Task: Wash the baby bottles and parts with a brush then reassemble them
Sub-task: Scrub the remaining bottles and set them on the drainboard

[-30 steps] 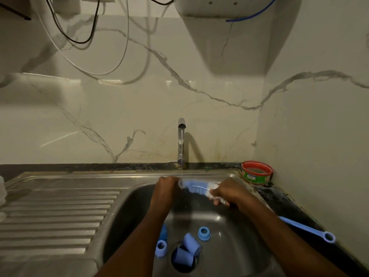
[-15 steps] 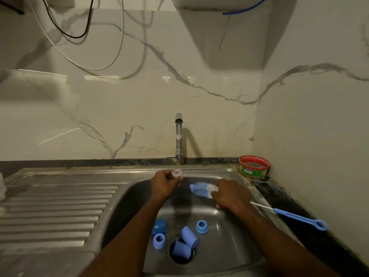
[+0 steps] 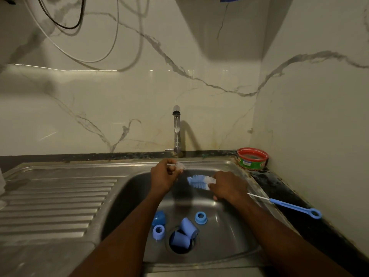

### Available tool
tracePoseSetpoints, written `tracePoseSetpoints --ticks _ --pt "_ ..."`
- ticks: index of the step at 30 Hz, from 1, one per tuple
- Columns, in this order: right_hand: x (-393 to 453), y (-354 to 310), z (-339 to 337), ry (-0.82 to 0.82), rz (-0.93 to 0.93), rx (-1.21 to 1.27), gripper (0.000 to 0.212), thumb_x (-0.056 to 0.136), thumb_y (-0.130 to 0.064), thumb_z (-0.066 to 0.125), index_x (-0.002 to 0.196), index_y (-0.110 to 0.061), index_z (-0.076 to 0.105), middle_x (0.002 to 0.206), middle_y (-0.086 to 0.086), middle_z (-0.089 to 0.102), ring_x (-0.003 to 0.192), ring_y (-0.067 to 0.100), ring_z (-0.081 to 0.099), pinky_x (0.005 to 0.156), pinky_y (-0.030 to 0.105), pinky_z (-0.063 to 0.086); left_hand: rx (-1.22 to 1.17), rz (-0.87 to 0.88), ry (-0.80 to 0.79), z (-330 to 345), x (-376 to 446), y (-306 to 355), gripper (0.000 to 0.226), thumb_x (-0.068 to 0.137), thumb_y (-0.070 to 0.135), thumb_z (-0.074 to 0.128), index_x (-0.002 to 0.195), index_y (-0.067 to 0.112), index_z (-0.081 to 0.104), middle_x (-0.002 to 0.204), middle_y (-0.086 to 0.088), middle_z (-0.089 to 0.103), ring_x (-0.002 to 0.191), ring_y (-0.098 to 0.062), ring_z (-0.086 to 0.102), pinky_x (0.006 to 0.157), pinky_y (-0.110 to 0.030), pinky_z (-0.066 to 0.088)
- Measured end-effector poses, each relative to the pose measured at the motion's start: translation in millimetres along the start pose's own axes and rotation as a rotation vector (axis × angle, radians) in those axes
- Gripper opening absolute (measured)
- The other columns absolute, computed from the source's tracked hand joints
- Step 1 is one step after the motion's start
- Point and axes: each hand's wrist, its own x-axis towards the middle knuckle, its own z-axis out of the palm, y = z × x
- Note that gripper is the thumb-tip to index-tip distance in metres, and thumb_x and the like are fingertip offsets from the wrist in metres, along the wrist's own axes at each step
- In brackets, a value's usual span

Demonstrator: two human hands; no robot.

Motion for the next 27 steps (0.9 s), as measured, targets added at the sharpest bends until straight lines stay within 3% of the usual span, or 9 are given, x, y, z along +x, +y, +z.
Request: tracePoseSetpoints --ticks 5,9,18,22,25,27 --pt "0 0 2 0.007 0.003 0.024 0.027 0.089 -0.039 0.068 0.112 -0.026 0.066 0.099 -0.001 0.069 0.092 0.018 0.065 0.085 0.040 0.055 0.254 0.149 -0.083 1 -3 4 0.018 0.094 0.024 0.071 0.111 0.017 0.071 0.095 0.006 0.069 0.083 -0.003 0.063 0.082 -0.025 0.054" --pt "0 1 1 0.039 -0.001 -0.019 0.031 0.091 -0.039 0.067 0.118 -0.026 0.065 0.109 0.001 0.068 0.099 0.021 0.064 0.086 0.038 0.053 0.398 0.102 -0.153 6 -3 -1 0.016 0.095 0.029 0.069 0.108 0.020 0.071 0.090 0.004 0.070 0.078 -0.002 0.062 0.073 -0.018 0.049" --pt "-15 -8 -4 0.073 -0.072 -0.162 0.028 0.092 -0.035 0.065 0.118 -0.025 0.067 0.118 0.001 0.068 0.108 0.022 0.066 0.081 0.033 0.049 0.531 0.013 -0.242 2 -9 8 0.036 0.084 0.034 0.079 0.114 0.018 0.069 0.110 -0.005 0.067 0.095 -0.016 0.064 0.086 -0.034 0.058" --pt "-28 -17 -7 0.054 -0.130 -0.168 0.032 0.091 -0.035 0.067 0.120 -0.023 0.067 0.120 0.004 0.068 0.110 0.024 0.065 0.086 0.035 0.051 0.615 -0.024 -0.272 -10 -20 15 0.022 0.092 0.029 0.072 0.105 0.012 0.071 0.099 -0.008 0.071 0.081 -0.012 0.064 0.071 -0.022 0.050" --pt "-36 -25 -8 0.085 -0.173 -0.178 0.035 0.093 -0.037 0.067 0.124 -0.021 0.065 0.123 0.005 0.066 0.110 0.024 0.063 0.088 0.035 0.049 0.662 -0.034 -0.267 -23 -21 30 0.021 0.096 0.025 0.067 0.109 0.008 0.069 0.105 -0.010 0.068 0.092 -0.018 0.065 0.086 -0.031 0.054" --pt "-39 -30 -15 0.171 -0.189 -0.160 0.031 0.095 -0.038 0.064 0.122 -0.022 0.065 0.120 0.006 0.067 0.108 0.024 0.065 0.085 0.035 0.048 0.707 -0.013 -0.257 -35 -24 40 0.015 0.097 0.021 0.065 0.108 0.011 0.069 0.108 -0.010 0.066 0.093 -0.019 0.063 0.085 -0.032 0.053"
